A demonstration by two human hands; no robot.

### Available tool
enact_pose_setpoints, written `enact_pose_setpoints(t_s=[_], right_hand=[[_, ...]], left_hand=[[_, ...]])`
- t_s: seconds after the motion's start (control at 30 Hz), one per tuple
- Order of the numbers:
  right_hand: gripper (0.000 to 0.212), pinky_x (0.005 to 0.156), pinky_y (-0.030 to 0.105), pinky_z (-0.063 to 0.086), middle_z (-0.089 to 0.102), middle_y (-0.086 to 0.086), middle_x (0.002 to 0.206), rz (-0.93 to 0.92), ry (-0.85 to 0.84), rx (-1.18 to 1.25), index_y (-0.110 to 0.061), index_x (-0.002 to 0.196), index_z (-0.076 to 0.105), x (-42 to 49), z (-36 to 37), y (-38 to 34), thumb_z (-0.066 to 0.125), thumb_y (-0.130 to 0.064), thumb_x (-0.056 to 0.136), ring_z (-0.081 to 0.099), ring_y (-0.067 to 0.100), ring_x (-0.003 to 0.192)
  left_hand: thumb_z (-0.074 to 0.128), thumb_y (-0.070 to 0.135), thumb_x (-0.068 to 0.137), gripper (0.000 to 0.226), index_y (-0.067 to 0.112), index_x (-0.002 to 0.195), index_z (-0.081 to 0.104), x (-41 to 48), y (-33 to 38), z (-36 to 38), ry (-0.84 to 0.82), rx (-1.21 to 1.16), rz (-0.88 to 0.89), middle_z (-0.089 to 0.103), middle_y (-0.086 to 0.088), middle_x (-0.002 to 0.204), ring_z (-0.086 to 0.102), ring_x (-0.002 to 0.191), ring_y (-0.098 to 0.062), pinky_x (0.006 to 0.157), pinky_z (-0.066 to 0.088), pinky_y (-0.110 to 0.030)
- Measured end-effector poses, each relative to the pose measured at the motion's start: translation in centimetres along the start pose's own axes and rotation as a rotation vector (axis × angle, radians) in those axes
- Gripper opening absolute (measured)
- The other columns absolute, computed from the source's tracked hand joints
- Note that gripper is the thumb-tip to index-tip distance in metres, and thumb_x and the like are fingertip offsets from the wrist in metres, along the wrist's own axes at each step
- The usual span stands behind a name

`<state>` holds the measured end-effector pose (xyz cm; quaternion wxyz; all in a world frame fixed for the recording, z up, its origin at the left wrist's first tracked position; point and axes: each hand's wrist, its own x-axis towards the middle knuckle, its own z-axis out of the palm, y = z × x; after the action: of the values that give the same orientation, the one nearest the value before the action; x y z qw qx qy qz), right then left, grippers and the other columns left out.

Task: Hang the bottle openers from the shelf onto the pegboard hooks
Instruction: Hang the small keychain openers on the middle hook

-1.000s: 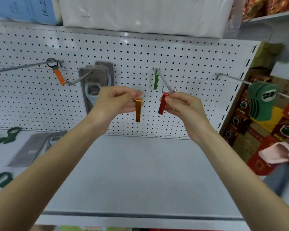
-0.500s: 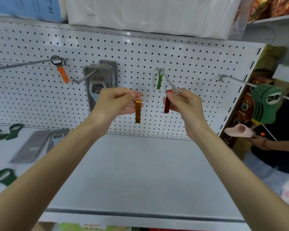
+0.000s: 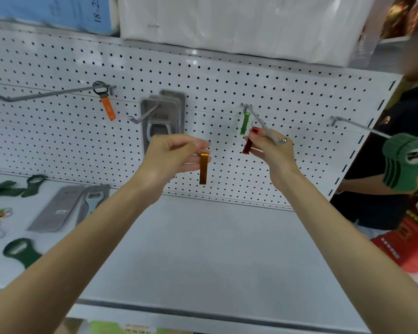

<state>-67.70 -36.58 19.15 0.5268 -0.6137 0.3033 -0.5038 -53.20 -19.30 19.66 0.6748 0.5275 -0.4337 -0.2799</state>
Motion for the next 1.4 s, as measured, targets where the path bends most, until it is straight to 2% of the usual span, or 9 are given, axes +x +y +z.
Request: enact_pose_setpoints(t_s=[0.17,0.33,0.4,0.63,0.77,0.93,1.03,1.2,1.4], right_hand=[[0.012,0.089,0.035,0.055,0.067,0.019,0.111,-0.003,0.031,-0.002,-0.019,0.078,0.072,-0.2,-0.5,0.4,0.071,-0.009,0.084,0.066,0.027,0.102],[0.024,0.073,0.020,0.054,0.069,-0.013,0.067,-0.033,0.049,-0.023,-0.027,0.068,0.071,0.0,-0.9,0.6,0.072,-0.009,0.083,0.064,0.000,0.067],[0.023,0.067,0.016,0.053,0.067,-0.017,0.064,-0.036,0.047,-0.026,-0.028,0.068,0.071,0.0,-1.0,0.7,0.072,-0.010,0.083,0.063,-0.001,0.066],[0.027,0.082,0.032,0.046,0.056,-0.002,0.079,0.013,0.024,-0.021,-0.028,0.057,0.072,-0.3,-0.9,1.2,0.075,-0.017,0.082,0.050,0.014,0.083],[0.016,0.084,0.032,0.046,0.058,-0.002,0.081,0.051,-0.002,-0.026,-0.022,0.066,0.071,-0.6,-1.2,1.7,0.075,-0.021,0.082,0.050,0.015,0.083],[0.013,0.087,0.030,0.053,0.070,-0.019,0.070,0.061,-0.071,-0.014,-0.025,0.075,0.074,-0.8,-2.0,2.4,0.070,-0.017,0.085,0.064,0.002,0.078],[0.008,0.082,0.029,0.053,0.073,-0.010,0.083,0.068,-0.110,0.025,-0.022,0.087,0.073,-1.1,-2.5,2.4,0.069,-0.016,0.086,0.068,0.008,0.085],[0.029,0.085,0.027,0.055,0.070,0.000,0.106,0.132,-0.120,0.018,-0.021,0.117,0.064,-2.4,-3.7,2.2,0.067,-0.019,0.089,0.066,0.016,0.101],[0.018,0.078,0.024,0.055,0.073,0.003,0.103,0.142,-0.290,0.128,-0.016,0.105,0.071,-7.3,-5.3,1.0,0.061,-0.025,0.093,0.070,0.017,0.096]], left_hand=[[0.060,0.010,0.091,0.016,0.012,0.087,0.075,0.0,0.1,0.2,-0.010,0.018,-0.006,0.075,-0.007,0.089,0.073,0.083,-0.019,0.069,0.057,-0.020],[0.058,0.012,0.093,0.019,0.017,0.087,0.076,0.4,0.7,1.3,-0.058,0.068,0.031,0.076,-0.001,0.091,0.072,0.086,-0.016,0.071,0.058,-0.022],[0.059,0.013,0.093,0.021,0.019,0.084,0.076,0.4,1.0,1.8,-0.074,0.066,0.044,0.076,0.000,0.091,0.072,0.086,-0.016,0.071,0.059,-0.024],[0.060,0.014,0.092,0.024,0.024,0.078,0.077,0.0,1.7,2.3,-0.096,0.062,0.065,0.076,0.000,0.090,0.073,0.085,-0.017,0.069,0.059,-0.025],[0.060,0.015,0.092,0.020,0.021,0.082,0.076,-0.5,1.9,2.5,-0.088,0.073,0.061,0.076,0.000,0.090,0.072,0.086,-0.018,0.071,0.059,-0.026],[0.059,0.015,0.092,0.018,0.019,0.086,0.076,-1.1,2.1,3.1,-0.076,0.094,0.065,0.076,0.001,0.092,0.072,0.086,-0.017,0.071,0.059,-0.024],[0.059,0.016,0.093,0.018,0.018,0.087,0.075,-1.4,2.3,3.4,-0.073,0.108,0.069,0.076,0.002,0.093,0.072,0.086,-0.015,0.071,0.058,-0.024],[0.057,0.014,0.094,0.019,0.016,0.088,0.075,-1.8,2.5,3.7,-0.058,0.090,0.082,0.076,0.002,0.093,0.073,0.085,-0.015,0.065,0.056,-0.020],[0.057,0.011,0.094,0.020,0.015,0.087,0.075,-2.3,3.0,4.8,-0.060,0.072,0.105,0.076,0.003,0.092,0.072,0.085,-0.014,0.066,0.056,-0.021]])
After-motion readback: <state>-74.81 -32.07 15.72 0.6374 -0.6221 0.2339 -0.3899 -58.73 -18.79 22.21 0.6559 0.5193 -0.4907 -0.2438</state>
